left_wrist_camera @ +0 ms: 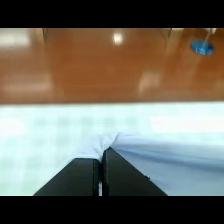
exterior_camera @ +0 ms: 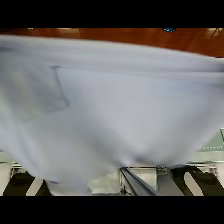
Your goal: Fold the shirts.
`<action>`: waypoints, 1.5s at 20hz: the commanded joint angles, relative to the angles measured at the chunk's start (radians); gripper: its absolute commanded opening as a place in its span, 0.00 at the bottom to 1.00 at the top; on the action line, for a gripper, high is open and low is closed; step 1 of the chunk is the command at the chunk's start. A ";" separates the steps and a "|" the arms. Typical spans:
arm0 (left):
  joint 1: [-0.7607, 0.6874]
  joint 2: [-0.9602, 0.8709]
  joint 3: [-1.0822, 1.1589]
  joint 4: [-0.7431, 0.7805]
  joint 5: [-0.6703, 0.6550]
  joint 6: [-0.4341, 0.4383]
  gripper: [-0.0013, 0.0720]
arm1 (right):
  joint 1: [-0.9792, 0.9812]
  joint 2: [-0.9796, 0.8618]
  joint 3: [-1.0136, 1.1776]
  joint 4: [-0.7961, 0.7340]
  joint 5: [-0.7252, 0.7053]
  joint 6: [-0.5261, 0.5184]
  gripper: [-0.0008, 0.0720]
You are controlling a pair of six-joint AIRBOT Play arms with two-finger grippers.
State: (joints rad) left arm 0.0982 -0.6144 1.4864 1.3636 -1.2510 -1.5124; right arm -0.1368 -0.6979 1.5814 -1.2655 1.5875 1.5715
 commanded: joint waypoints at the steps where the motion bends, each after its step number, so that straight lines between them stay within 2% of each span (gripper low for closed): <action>1: -0.010 -0.138 -0.190 -0.089 0.102 -0.019 0.04 | 0.002 -0.075 -0.263 0.053 -0.186 -0.040 0.05; 4: -0.010 -0.341 -0.267 -0.133 0.246 -0.019 0.04 | 0.002 -0.262 -0.357 0.068 -0.351 -0.070 0.05; 8: -0.009 -0.689 -0.251 -0.218 0.434 -0.019 0.04 | 0.002 -0.592 -0.339 0.146 -0.562 -0.122 0.05; 10: -0.009 -0.851 -0.180 -0.260 0.456 -0.020 0.04 | 0.002 -0.753 -0.276 0.166 -0.628 -0.121 0.05; 13: -0.010 -1.034 -0.031 -0.330 0.396 -0.023 0.04 | 0.002 -0.940 -0.128 0.196 -0.626 -0.111 0.05; 15: -0.007 -1.112 0.054 -0.380 0.278 -0.022 0.04 | 0.002 -1.022 -0.041 0.220 -0.550 -0.106 0.05; 20: 0.034 -1.137 0.107 -0.377 0.035 0.053 0.04 | -0.024 -1.015 -0.021 0.190 -0.385 -0.118 0.05; 22: 0.048 -1.123 0.079 -0.376 -0.055 0.126 0.04 | -0.043 -0.998 -0.029 0.161 -0.287 -0.123 0.05; 24: 0.057 -1.102 -0.006 -0.365 -0.091 0.140 0.04 | -0.043 -0.996 -0.067 0.112 -0.243 -0.129 0.05; 27: 0.064 -1.081 -0.156 -0.346 -0.097 0.145 0.04 | -0.041 -0.996 -0.150 0.111 -0.263 -0.134 0.05; 30: 0.064 -1.081 -0.208 -0.343 -0.097 0.170 0.04 | -0.041 -0.996 -0.184 0.097 -0.258 -0.135 0.05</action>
State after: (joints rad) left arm 0.1585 -1.7012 1.3434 1.0126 -1.3205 -1.3678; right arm -0.1768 -1.6947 1.4353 -1.1492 1.3090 1.4395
